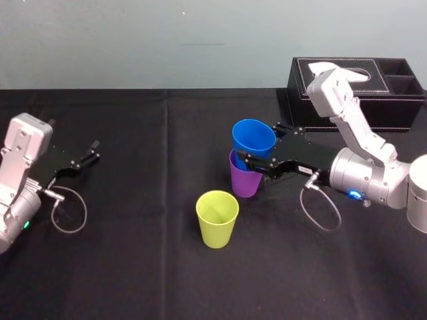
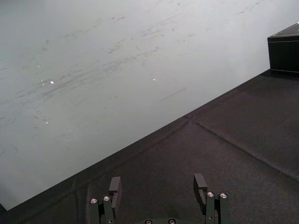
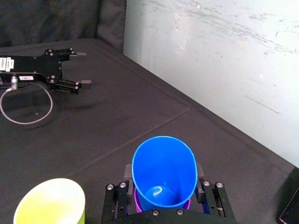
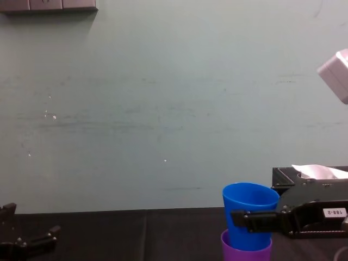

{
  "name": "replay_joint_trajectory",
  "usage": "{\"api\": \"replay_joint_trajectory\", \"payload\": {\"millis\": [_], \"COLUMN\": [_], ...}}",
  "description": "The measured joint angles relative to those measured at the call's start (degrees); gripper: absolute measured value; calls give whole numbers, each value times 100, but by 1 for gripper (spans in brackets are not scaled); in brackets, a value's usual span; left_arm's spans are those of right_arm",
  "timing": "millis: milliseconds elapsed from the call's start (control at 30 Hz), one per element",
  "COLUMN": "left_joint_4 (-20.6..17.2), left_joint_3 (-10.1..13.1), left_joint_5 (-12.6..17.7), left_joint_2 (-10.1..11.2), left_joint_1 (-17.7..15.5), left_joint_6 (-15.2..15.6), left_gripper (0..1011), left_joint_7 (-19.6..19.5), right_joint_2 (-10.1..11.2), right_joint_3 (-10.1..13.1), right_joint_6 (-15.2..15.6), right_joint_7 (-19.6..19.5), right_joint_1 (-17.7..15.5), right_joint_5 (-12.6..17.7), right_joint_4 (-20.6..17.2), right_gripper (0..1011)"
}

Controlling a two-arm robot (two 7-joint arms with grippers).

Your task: Stack the three plastic cups sequentially using one hand.

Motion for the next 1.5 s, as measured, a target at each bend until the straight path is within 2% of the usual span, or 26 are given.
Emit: {"api": "replay_joint_trajectory", "payload": {"millis": [267,300,600,1000,1200,1500], "left_joint_4": [0,0,0,0,0,0], "left_joint_3": [0,0,0,0,0,0], "left_joint_5": [0,0,0,0,0,0], "left_joint_2": [0,0,0,0,0,0], "left_joint_1": [0,0,0,0,0,0], "left_joint_6": [0,0,0,0,0,0], "left_gripper": [1011,1011,1011,1011,1012,1011], "left_joint_7": [0,0,0,0,0,0], "right_joint_2": [3,3,7,13,301,886], "right_joint_3": [4,4,5,8,153,415], "right_joint_6": [0,0,0,-2,-154,-357], "right_joint_7": [-1,-1,-2,-6,72,262], "right_joint_1": [3,3,3,-4,-348,-1038], "right_joint_5": [3,3,7,8,84,318], "right_joint_4": [-7,-7,-14,-26,-436,-1114], "right_gripper": [755,803,1003,1003,1003,1003]}}
